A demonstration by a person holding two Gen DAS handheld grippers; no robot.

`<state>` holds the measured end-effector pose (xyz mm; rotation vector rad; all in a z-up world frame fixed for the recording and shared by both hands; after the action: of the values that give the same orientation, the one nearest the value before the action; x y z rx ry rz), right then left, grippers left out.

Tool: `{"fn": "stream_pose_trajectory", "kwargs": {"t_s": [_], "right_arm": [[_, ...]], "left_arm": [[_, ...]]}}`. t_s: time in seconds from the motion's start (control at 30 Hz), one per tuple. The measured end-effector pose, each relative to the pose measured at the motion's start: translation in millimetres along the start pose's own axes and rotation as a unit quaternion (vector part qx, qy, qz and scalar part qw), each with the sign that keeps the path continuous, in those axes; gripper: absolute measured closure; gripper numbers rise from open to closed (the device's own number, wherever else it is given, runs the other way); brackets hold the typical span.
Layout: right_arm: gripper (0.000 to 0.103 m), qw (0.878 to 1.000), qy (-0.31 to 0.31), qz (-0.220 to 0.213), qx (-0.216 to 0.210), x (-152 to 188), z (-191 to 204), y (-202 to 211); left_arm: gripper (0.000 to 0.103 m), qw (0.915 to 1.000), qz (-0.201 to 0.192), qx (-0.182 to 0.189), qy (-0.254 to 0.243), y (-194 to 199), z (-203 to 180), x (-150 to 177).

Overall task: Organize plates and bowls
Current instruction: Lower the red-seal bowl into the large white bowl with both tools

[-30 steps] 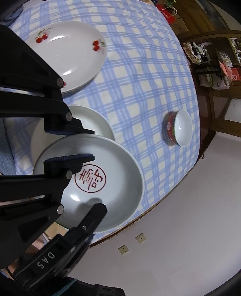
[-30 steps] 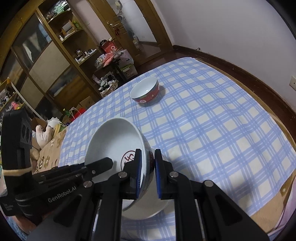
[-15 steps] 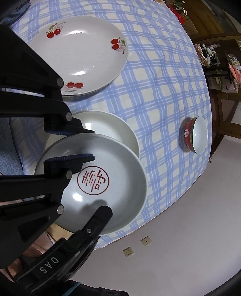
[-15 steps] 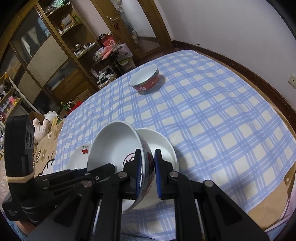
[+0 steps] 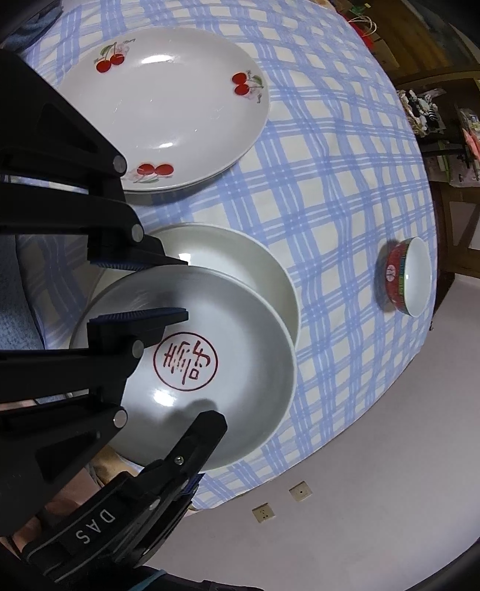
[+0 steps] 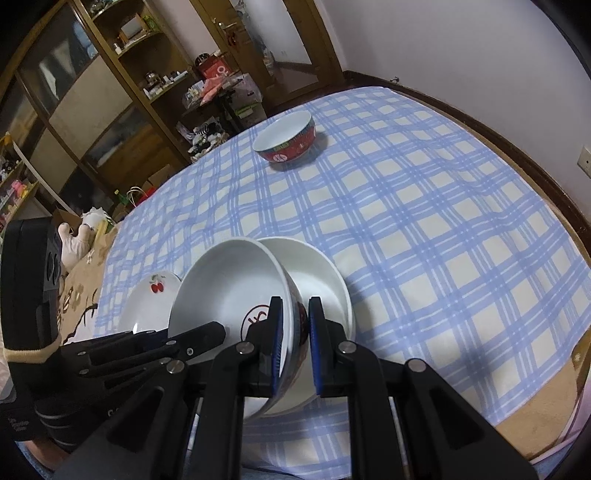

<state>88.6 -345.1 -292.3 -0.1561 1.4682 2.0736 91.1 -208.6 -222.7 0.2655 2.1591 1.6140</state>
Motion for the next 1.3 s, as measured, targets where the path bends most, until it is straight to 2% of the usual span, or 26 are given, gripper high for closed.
{"fn": "stream_pose_trajectory", "kwargs": {"t_s": [0.77,1.13,1.3], "right_arm": [[0.089,1.000,-0.010,0.024,0.013,-1.8,-13.1,-29.6],[0.092,0.999,0.000,0.018,0.040,-6.2,-17.5,-31.6],[0.093,0.999,0.002,0.018,0.044,-7.3,-19.2,-33.9]], "left_arm": [[0.086,0.9996,0.028,0.005,0.002,-27.7,4.8,-0.1],[0.085,0.9996,0.028,-0.009,-0.004,-29.4,6.4,-1.3],[0.085,0.9989,0.026,-0.030,-0.023,-30.7,4.6,-0.8]]}}
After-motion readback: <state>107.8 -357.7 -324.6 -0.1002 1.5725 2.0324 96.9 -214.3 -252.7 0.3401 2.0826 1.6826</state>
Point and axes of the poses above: each gripper's, at about its wrist camera, not at the fingertips, and y roughly against the way its jaws point, z to its left, x to its underside, the point moved 10 cm from there along -y, roughly the way its jaws point, and after that the axes turned 8 degrees about z, right-handed, at the moved point
